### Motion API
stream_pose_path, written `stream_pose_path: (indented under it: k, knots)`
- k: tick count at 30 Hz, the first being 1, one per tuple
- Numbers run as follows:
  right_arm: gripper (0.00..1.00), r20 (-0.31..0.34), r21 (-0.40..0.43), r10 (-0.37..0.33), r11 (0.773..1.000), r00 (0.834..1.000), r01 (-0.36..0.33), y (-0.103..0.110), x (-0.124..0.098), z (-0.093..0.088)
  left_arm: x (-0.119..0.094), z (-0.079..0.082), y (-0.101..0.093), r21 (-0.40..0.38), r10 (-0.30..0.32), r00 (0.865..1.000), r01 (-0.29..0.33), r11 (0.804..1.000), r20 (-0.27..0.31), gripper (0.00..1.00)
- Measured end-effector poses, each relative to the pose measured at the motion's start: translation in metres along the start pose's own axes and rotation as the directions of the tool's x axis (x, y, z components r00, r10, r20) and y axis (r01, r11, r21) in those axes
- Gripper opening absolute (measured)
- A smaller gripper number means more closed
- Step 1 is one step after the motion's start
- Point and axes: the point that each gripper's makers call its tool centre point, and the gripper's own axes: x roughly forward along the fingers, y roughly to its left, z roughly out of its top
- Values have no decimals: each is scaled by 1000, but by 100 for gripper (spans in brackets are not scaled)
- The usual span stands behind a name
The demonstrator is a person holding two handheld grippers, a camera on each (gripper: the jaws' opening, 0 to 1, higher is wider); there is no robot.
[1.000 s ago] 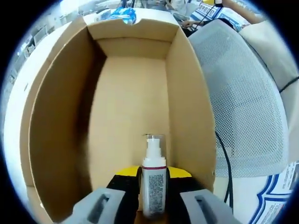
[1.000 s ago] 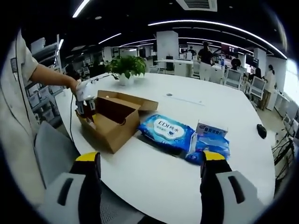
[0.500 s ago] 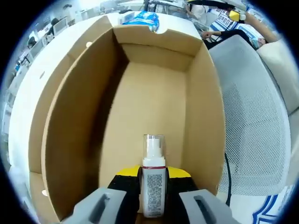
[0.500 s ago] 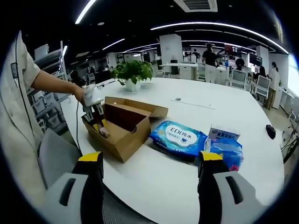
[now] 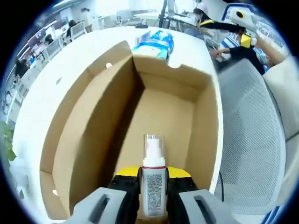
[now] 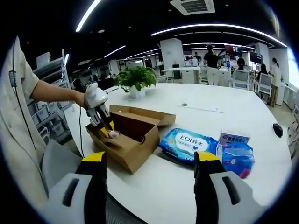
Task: Operate the shoe box by opening the lid, removing the specified soft item, and placing it in the target area until the item is outside and the box remains undamaged.
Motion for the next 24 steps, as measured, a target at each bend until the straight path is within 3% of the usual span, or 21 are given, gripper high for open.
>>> stream_pose_path:
  k: [9,16,24]
  knots:
    - [62,26,-10,47,999,999,-47,17,15,10,-21,36,-12,-70,-9,988,20,997,155,19]
    - [56,69,8,88,996,994,-89,29,25,21,-38,67,-29,-107,-33,957,66,992,287,19]
    - [51,83,18,129,991,988,-131,43,34,25,-46,88,-44,-125,-53,926,106,986,373,19]
